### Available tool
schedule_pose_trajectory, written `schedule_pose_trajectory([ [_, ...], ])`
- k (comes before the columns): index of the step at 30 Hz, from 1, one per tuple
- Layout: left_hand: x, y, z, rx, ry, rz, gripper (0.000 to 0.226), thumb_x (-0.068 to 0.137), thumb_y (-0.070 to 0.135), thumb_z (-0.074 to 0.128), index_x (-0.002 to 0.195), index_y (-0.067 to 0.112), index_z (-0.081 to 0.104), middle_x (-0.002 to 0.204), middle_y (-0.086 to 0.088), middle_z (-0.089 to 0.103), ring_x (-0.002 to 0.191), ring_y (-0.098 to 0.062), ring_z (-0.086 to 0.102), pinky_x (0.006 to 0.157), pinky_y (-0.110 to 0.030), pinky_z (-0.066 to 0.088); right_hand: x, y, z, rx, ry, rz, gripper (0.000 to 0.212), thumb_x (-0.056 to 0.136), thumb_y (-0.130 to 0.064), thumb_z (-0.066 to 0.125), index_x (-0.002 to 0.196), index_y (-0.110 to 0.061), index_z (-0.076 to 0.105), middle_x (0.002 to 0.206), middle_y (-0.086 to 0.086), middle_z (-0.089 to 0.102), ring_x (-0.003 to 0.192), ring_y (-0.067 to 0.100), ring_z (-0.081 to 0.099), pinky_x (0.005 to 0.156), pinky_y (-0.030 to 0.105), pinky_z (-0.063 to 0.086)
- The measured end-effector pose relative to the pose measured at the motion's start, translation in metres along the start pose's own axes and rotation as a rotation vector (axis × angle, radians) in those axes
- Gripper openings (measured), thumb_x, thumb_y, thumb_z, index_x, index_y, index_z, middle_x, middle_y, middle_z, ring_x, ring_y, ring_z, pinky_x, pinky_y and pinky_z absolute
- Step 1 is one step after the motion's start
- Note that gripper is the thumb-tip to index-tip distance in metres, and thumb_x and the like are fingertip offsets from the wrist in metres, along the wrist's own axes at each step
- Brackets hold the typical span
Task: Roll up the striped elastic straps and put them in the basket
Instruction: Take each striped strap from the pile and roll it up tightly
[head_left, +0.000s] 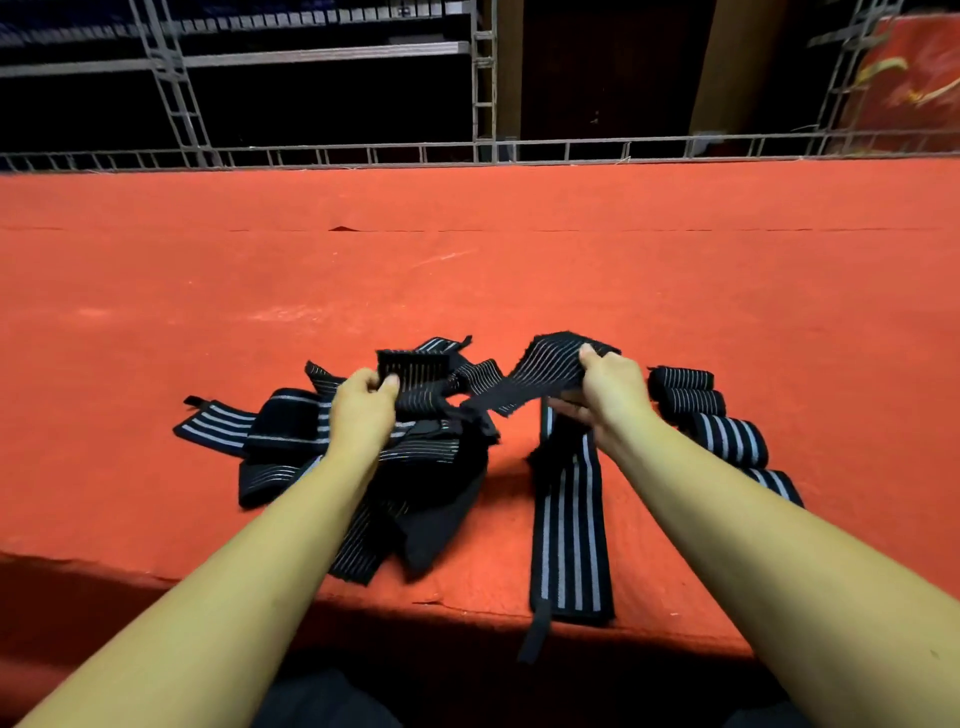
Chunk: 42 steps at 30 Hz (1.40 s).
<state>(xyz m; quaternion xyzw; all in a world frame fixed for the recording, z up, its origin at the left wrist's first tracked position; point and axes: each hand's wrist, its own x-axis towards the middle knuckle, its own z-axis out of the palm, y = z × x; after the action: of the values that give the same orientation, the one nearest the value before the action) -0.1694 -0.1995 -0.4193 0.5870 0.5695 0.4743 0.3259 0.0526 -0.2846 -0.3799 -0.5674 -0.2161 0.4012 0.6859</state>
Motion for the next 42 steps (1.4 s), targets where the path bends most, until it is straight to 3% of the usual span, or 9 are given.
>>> schedule_pose_trajectory([
  [10, 0.016, 0.009, 0.009, 0.121, 0.099, -0.083, 0.022, 0.104, 0.022, 0.042, 0.093, 0.005, 0.051, 0.090, -0.014, 0.054, 0.081, -0.030, 0.049, 0.069, -0.037, 0.035, 0.008, -0.018, -0.004, 0.154, 0.168, -0.089, 0.026, 0.106, -0.024, 0.040, 0.087, -0.010, 0.050, 0.115, 0.024, 0.063, 0.098, 0.039, 0.068, 0.050, 0.038, 0.059],
  [15, 0.015, 0.001, -0.009, 0.197, 0.187, -0.122, 0.023, 0.104, 0.016, 0.041, 0.112, -0.001, 0.053, 0.113, -0.026, 0.059, 0.100, -0.040, 0.054, 0.074, -0.038, 0.034, 0.010, -0.025, -0.017, 0.006, 0.358, -0.115, 0.030, 0.105, -0.029, 0.040, 0.108, -0.005, 0.058, 0.097, 0.006, 0.060, 0.091, 0.029, 0.064, 0.085, 0.050, 0.057],
  [21, -0.004, 0.014, 0.001, 0.347, 0.099, 0.127, 0.058, 0.097, 0.034, 0.059, 0.135, -0.005, 0.039, 0.142, -0.023, 0.031, 0.126, -0.041, 0.041, 0.107, -0.044, 0.034, -0.010, -0.034, -0.006, 0.105, 0.009, -0.027, 0.023, 0.106, -0.027, 0.039, 0.092, -0.013, 0.050, 0.085, 0.001, 0.055, 0.074, 0.017, 0.058, 0.070, 0.037, 0.051],
  [25, -0.035, 0.071, 0.016, -0.344, -0.498, -0.089, 0.058, 0.088, 0.064, 0.057, 0.105, 0.009, 0.065, 0.111, -0.014, 0.066, 0.099, -0.024, 0.061, 0.085, -0.036, 0.048, -0.021, -0.044, 0.015, 0.146, -0.138, -0.007, 0.018, 0.105, -0.029, 0.042, 0.096, -0.015, 0.050, 0.089, 0.007, 0.058, 0.081, 0.026, 0.060, 0.077, 0.047, 0.050],
  [28, -0.054, 0.083, 0.017, -0.512, -0.763, -0.080, 0.045, 0.091, 0.033, 0.065, 0.113, -0.006, 0.062, 0.104, -0.018, 0.070, 0.092, -0.030, 0.068, 0.083, -0.045, 0.055, -0.022, -0.050, 0.017, 0.156, -0.127, -0.048, 0.022, 0.106, -0.026, 0.043, 0.105, -0.007, 0.055, 0.094, 0.011, 0.064, 0.085, 0.029, 0.065, 0.089, 0.054, 0.054],
  [31, -0.057, 0.089, 0.023, -0.570, -0.634, -0.026, 0.015, 0.097, 0.011, 0.059, 0.103, -0.001, 0.066, 0.089, -0.014, 0.071, 0.075, -0.027, 0.067, 0.069, -0.037, 0.058, -0.030, -0.050, 0.010, 0.014, -0.244, -0.018, 0.035, 0.104, -0.035, 0.047, 0.110, -0.003, 0.059, 0.091, 0.011, 0.068, 0.070, 0.021, 0.068, 0.077, 0.045, 0.059],
  [35, -0.051, 0.092, 0.035, -0.539, -0.265, -0.034, 0.015, 0.097, 0.015, 0.060, 0.085, 0.014, 0.068, 0.081, -0.006, 0.072, 0.073, -0.022, 0.064, 0.074, -0.040, 0.056, -0.051, -0.041, -0.004, -0.258, -0.562, 0.132, 0.047, 0.094, -0.053, 0.055, 0.108, -0.009, 0.063, 0.100, 0.014, 0.072, 0.091, 0.028, 0.071, 0.085, 0.042, 0.056],
  [39, -0.051, 0.088, 0.042, -0.551, -0.206, -0.069, 0.015, 0.094, 0.017, 0.063, 0.079, 0.013, 0.064, 0.084, -0.014, 0.067, 0.080, -0.027, 0.063, 0.086, -0.055, 0.054, -0.055, -0.033, -0.007, -0.226, -0.560, 0.033, 0.027, 0.094, -0.020, 0.066, 0.116, -0.005, 0.060, 0.102, 0.019, 0.071, 0.080, 0.028, 0.072, 0.070, 0.036, 0.060],
  [42, -0.058, 0.091, 0.044, -0.553, -0.206, -0.076, 0.013, 0.095, 0.014, 0.065, 0.083, 0.014, 0.058, 0.082, -0.008, 0.065, 0.082, -0.026, 0.063, 0.077, -0.043, 0.056, -0.051, -0.036, -0.011, -0.194, -0.432, -0.092, 0.008, 0.093, -0.004, 0.063, 0.101, -0.004, 0.059, 0.091, 0.017, 0.065, 0.067, 0.024, 0.068, 0.059, 0.030, 0.057],
])
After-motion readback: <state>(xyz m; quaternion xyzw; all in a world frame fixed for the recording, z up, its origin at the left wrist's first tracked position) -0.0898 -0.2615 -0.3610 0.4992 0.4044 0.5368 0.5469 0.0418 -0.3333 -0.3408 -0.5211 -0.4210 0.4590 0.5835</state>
